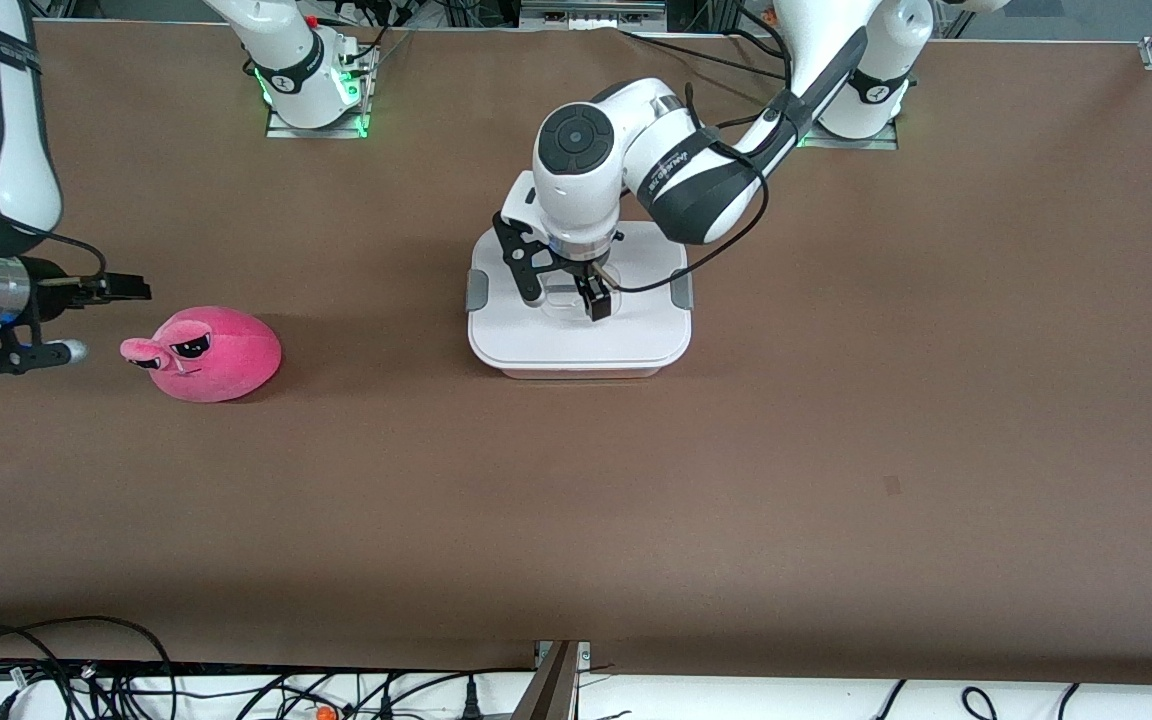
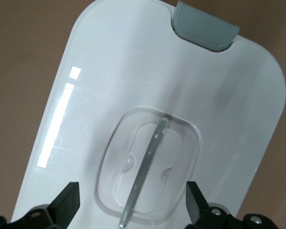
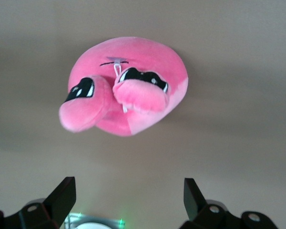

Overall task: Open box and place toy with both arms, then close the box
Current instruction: 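Lower the left gripper onto the lid handle while the right gripper reaches the toy, then grasp the lid handle with the left gripper while the right gripper grasps the toy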

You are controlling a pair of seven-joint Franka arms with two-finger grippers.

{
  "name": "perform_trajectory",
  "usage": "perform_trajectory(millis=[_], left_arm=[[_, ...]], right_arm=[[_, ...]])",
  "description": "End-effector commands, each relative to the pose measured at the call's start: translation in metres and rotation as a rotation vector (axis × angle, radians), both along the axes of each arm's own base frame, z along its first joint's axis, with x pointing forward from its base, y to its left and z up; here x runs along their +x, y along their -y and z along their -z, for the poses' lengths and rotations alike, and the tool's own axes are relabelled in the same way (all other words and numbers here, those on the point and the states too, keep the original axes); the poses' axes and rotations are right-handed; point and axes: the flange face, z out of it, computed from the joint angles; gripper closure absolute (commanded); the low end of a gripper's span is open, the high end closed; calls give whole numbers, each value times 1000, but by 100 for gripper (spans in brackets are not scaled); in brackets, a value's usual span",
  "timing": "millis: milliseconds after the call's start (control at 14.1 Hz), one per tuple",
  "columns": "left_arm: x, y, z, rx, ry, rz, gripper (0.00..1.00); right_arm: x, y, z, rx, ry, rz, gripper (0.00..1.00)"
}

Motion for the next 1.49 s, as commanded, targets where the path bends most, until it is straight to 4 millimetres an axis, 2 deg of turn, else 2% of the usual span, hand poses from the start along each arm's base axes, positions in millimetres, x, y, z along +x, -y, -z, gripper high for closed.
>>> perform_trajectory(millis=[0, 142, 213, 284, 427, 640, 711, 782, 995, 1209, 1280, 1422], left_arm=[[7, 1, 3, 3, 18, 92, 9], [6, 2, 4, 4, 17, 98, 20], [6, 3, 11, 8, 9, 98, 24], [4, 4, 14, 11, 3, 101, 27], [-3, 11, 15, 12, 3, 116, 42], [-5, 12, 12, 11, 4, 118, 83], [-4, 11, 10, 11, 6, 117, 87], [-5, 11, 8, 10, 6, 129, 98], [-3, 9, 2, -4, 3, 206, 100], [0, 9, -18, -39, 10, 187, 100], [-3, 10, -35, -65, 17, 178, 100], [-8, 6, -62, -85, 26, 171, 100]], right_arm=[[-27, -3, 34, 14, 18, -47, 0], [-39, -4, 53, 14, 42, -51, 0], [-42, -5, 61, 14, 46, -52, 0], [-42, -6, 65, 14, 53, -53, 0], [-38, -6, 71, 11, 71, -56, 0], [-28, -11, 73, 9, 127, -65, 0], [-24, -13, 71, 6, 151, -69, 0], [-21, -15, 69, 4, 177, -74, 0], [-12, -22, 82, 14, 215, -73, 0], [-9, -22, 90, 12, 227, -74, 2], [-8, -22, 94, 12, 228, -76, 13], [-4, -30, 96, 14, 247, -89, 56]])
